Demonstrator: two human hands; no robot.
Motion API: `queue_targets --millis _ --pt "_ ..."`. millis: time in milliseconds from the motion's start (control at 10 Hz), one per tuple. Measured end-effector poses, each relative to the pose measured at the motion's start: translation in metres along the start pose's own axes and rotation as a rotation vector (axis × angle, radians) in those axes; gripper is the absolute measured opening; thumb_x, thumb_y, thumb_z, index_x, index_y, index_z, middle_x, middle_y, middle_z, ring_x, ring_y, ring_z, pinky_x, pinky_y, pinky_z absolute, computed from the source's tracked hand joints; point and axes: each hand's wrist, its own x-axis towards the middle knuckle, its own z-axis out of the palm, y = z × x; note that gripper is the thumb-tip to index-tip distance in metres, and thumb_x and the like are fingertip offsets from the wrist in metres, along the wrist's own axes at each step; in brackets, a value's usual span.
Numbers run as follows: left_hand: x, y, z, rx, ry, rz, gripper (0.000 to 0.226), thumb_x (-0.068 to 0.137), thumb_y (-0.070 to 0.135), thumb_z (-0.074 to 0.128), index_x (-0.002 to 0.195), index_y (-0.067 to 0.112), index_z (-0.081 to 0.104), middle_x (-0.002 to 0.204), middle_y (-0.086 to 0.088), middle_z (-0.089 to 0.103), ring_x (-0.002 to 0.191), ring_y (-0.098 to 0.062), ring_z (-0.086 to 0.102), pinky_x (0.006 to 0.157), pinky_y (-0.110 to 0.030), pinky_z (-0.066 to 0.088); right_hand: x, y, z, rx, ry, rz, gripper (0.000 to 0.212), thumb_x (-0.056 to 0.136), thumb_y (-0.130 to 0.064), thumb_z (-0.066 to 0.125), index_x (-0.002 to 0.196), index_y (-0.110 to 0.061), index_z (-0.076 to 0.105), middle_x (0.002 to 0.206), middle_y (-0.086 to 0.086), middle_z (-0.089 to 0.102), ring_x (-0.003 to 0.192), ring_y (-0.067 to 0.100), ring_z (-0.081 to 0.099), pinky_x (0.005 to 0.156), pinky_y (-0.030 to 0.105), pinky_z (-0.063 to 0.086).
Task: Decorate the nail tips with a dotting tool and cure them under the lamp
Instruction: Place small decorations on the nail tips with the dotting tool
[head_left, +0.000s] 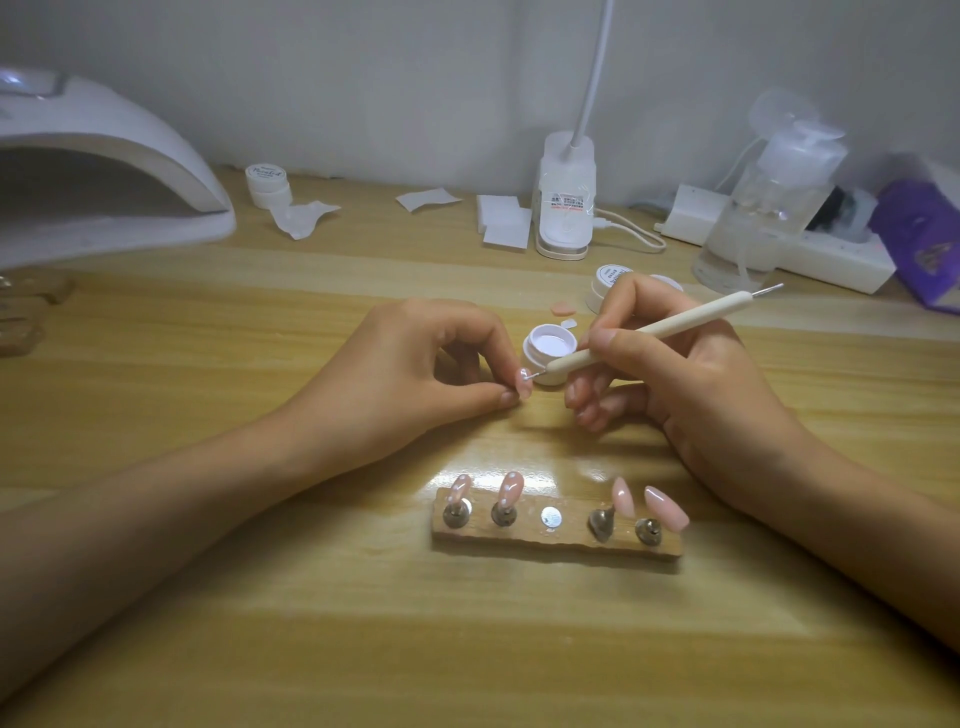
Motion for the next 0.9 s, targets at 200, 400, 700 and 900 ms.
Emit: queue_targets --millis 200,400,700,900 --pt "-0.0003 0.0003 -0.0005 0.002 -0.003 -0.003 0.013 0.079 0.015 0.08 0.075 0.025 0.072 0.079 0.012 0.07 0.069 -0.007 0.064 0.067 -0.014 0.048 0.0002 0.0004 0.0004 -0.005 -0.003 -0.001 0.02 0.085 -0.014 0.059 0.066 -0.022 0.058 0.062 0.011 0.066 0.056 0.022 0.063 0.051 0.025 0.053" --pt "-0.0003 0.0001 -0.0007 -0.005 -0.004 -0.001 0.013 0.079 0.015 0.079 0.075 0.025 0.072 0.08 0.012 0.071 0.07 -0.009 0.065 0.068 -0.017 0.051 0.0 0.0006 0.0003 -0.003 0.0 -0.002 0.019 0.085 -0.014 0.059 0.067 -0.021 0.058 0.061 0.01 0.066 0.055 0.021 0.064 0.05 0.024 0.052" --pt "-0.0001 0.0006 -0.0005 0.0 -0.002 0.002 0.016 0.079 0.015 0.079 0.074 0.029 0.071 0.079 0.01 0.071 0.07 -0.008 0.065 0.068 -0.02 0.052 -0.0002 0.0005 0.0002 -0.006 0.002 0.004 0.018 0.085 -0.014 0.059 0.068 -0.02 0.057 0.061 0.011 0.066 0.055 0.021 0.064 0.05 0.024 0.053" --pt "0.0 0.0007 -0.0008 -0.004 -0.009 0.006 0.014 0.079 0.014 0.079 0.075 0.026 0.072 0.078 0.013 0.07 0.068 -0.006 0.063 0.067 -0.015 0.048 -0.0002 0.0003 0.0 -0.007 0.002 0.008 0.019 0.085 -0.014 0.059 0.067 -0.02 0.057 0.061 0.012 0.066 0.055 0.022 0.064 0.05 0.024 0.053"
